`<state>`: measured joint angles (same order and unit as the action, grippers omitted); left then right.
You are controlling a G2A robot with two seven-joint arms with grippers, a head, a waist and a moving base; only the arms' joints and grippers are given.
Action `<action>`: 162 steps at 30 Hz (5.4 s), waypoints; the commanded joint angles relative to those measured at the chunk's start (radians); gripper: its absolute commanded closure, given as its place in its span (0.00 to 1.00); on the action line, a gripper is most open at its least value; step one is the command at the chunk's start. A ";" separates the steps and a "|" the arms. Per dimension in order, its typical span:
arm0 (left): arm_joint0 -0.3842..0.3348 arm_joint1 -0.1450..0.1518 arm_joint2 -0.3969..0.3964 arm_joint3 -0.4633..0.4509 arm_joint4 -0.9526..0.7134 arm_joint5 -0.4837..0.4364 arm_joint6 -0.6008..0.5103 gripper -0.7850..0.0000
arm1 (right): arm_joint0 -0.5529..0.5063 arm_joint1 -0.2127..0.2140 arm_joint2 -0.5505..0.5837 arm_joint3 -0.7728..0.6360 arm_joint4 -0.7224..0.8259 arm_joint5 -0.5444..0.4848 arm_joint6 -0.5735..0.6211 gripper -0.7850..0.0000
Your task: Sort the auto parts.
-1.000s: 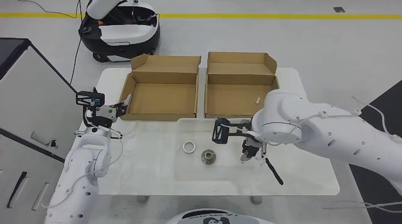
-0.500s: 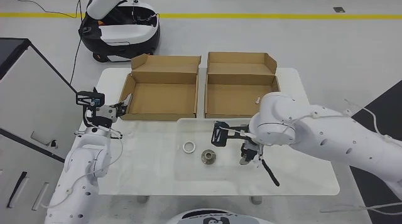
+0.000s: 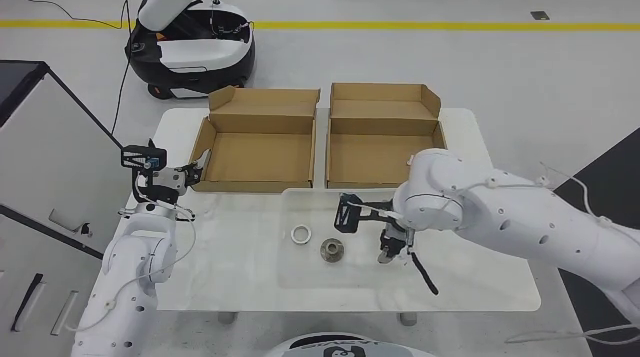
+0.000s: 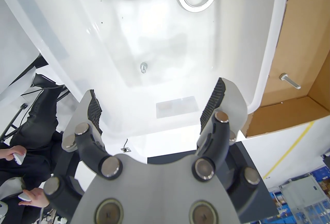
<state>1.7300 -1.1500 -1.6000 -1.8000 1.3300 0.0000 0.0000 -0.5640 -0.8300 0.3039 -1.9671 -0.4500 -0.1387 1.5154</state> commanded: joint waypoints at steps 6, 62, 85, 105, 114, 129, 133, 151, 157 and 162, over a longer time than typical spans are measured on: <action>0.000 0.000 0.000 0.000 0.000 0.000 0.000 0.00 | -0.016 -0.012 -0.003 0.017 -0.009 -0.010 0.004 0.00; 0.000 0.000 0.000 0.000 0.000 0.000 0.000 0.00 | 0.002 -0.074 -0.134 0.149 0.020 -0.030 0.020 0.51; 0.000 0.000 0.000 0.000 0.000 0.000 0.000 0.00 | -0.025 -0.111 -0.134 0.209 0.009 -0.041 0.020 0.54; 0.000 0.000 0.000 0.000 0.000 0.000 0.000 0.00 | -0.029 -0.116 -0.134 0.230 -0.008 -0.032 0.020 0.62; 0.000 0.000 0.000 0.000 0.000 0.000 0.000 0.00 | -0.033 -0.119 -0.134 0.237 -0.013 -0.035 0.020 0.92; 0.000 0.000 0.000 0.000 0.000 0.000 0.000 0.00 | 0.000 -0.107 -0.122 0.182 0.008 0.009 0.020 1.00; 0.000 0.000 0.000 0.000 0.000 0.000 0.000 0.00 | 0.013 -0.094 -0.097 0.151 0.029 0.026 0.020 1.00; 0.000 0.000 0.000 0.000 0.000 0.000 0.000 0.00 | -0.018 -0.023 0.106 0.057 0.203 0.053 -0.038 1.00; 0.000 0.000 0.000 0.000 0.000 0.000 0.000 0.00 | -0.051 0.009 0.204 0.067 0.295 0.051 -0.081 1.00; 0.000 0.000 0.000 0.000 0.000 0.000 0.000 0.00 | -0.092 0.039 0.294 0.095 0.366 0.049 -0.125 1.00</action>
<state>1.7300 -1.1500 -1.6000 -1.8000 1.3300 0.0000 0.0000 -0.6475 -0.7969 0.5792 -1.8766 -0.1003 -0.0861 1.3967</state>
